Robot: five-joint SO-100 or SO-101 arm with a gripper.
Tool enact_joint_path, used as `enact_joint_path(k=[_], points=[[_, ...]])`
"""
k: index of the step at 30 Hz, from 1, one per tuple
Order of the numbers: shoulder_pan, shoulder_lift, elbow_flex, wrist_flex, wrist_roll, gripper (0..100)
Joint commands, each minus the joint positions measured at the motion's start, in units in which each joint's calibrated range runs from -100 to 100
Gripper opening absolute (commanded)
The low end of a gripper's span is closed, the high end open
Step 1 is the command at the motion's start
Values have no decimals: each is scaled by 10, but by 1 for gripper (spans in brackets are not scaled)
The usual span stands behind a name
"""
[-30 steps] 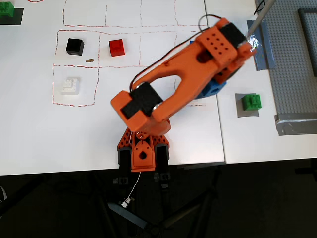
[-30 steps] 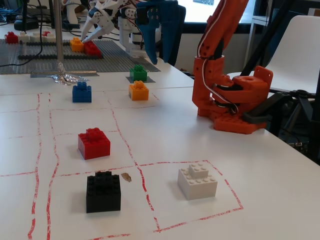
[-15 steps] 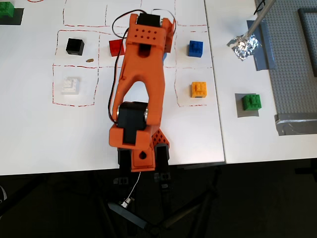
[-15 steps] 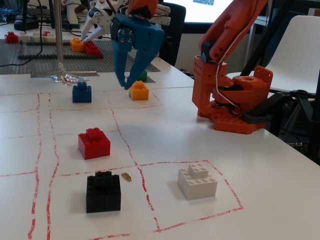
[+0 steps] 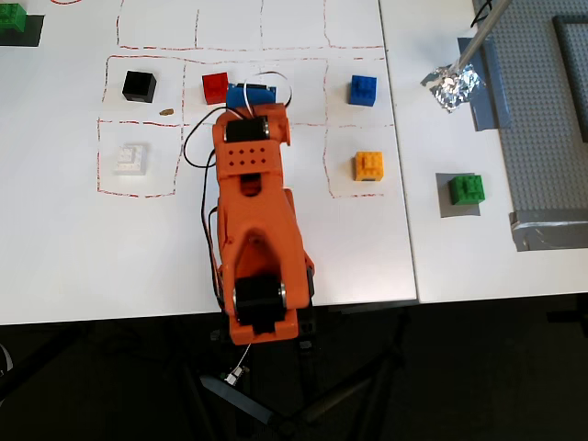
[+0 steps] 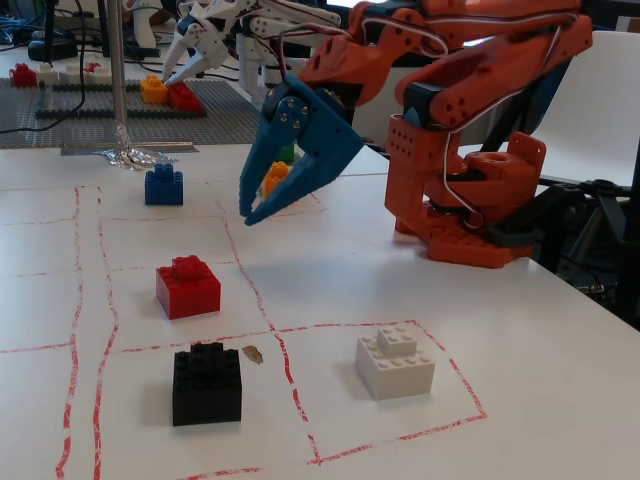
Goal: Grab the block and put it in the grey marker
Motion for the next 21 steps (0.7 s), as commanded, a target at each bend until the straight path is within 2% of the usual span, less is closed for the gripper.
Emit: enact_joint_path(k=[1,6,21], points=[[-11,-76,29,-16,-6,0],[5,-165,94,16,-3,0],[8,-310,147,86,0,0]])
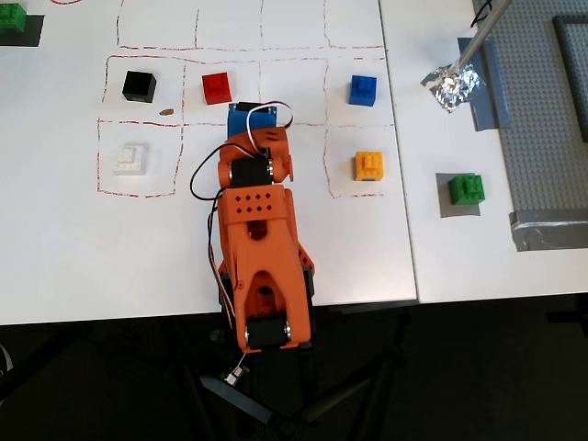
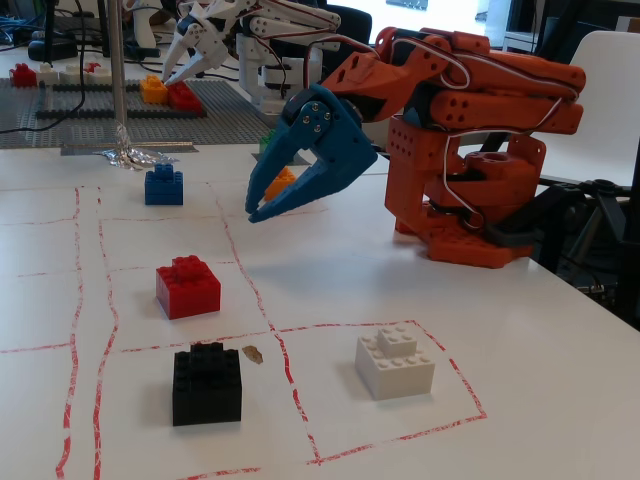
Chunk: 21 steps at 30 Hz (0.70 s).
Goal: Grab the block and put it in the grey marker
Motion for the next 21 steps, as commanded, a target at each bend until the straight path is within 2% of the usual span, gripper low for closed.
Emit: enact_joint_path(k=[1,21], points=[[12,-30,8,23,0,0],[16,-37,8,31,-1,0]])
